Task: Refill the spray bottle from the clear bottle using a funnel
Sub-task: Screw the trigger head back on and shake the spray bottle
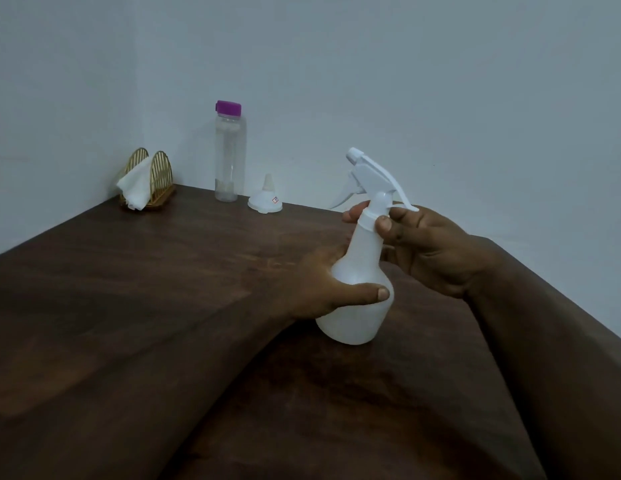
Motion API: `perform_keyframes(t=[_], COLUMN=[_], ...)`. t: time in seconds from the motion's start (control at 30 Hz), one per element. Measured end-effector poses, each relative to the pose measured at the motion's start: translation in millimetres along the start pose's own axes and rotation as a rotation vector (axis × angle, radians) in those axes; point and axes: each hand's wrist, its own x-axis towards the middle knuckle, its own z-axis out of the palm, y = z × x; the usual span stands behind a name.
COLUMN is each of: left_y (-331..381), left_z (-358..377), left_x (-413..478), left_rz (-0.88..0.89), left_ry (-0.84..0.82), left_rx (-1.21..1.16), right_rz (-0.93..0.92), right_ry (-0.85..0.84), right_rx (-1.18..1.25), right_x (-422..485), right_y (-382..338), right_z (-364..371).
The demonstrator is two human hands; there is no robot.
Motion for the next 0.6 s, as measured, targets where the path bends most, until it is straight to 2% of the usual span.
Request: perform_keyframes(t=[0.13, 0.3, 0.4, 0.5, 0.6], left_y=[-1, -2, 1, -2, -2], left_z=[5, 13, 17, 17, 6], left_x=[0, 1, -1, -5, -9], left_rz=[0.014, 0.040, 0.028, 0.070, 0.072], left_ry=[0.072, 0.134, 0.173, 0.176, 0.101], left_rx=[-0.003, 0.030, 0.107, 0.082, 0.090], right_rz=[-0.081, -0.140, -0.158, -0.188, -0.116], right_ry=[0.198, 0.687, 0.867, 0.818, 0.473], right_rx=[0.011, -0.206, -0.259, -0.269, -0.101], right_x=[-8, -8, -2, -1, -3], right_y=[7, 22, 23, 24, 21], right_z=[17, 51, 69, 71, 45])
